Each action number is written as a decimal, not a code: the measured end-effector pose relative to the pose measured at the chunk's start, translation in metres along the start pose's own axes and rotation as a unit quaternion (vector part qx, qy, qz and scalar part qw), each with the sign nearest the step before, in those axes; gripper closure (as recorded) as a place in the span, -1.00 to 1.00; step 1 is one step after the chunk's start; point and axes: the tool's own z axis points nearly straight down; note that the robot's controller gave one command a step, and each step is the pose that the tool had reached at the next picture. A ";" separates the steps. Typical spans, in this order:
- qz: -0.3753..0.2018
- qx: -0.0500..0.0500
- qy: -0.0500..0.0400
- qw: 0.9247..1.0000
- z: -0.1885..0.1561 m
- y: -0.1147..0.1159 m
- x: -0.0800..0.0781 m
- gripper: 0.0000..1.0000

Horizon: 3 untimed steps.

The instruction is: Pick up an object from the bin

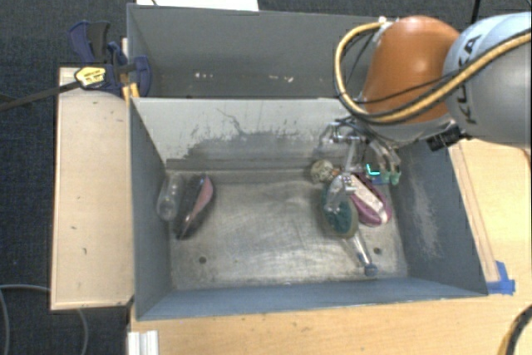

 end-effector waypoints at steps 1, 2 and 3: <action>-0.122 -0.002 -0.007 0.992 0.078 -0.056 0.014 -1.00; -0.120 -0.004 0.004 0.993 0.081 -0.058 0.018 1.00; -0.177 0.002 -0.008 0.984 -0.062 -0.071 0.007 1.00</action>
Offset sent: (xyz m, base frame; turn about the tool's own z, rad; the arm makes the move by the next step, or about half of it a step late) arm -0.0196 -0.0680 -0.0951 -0.2435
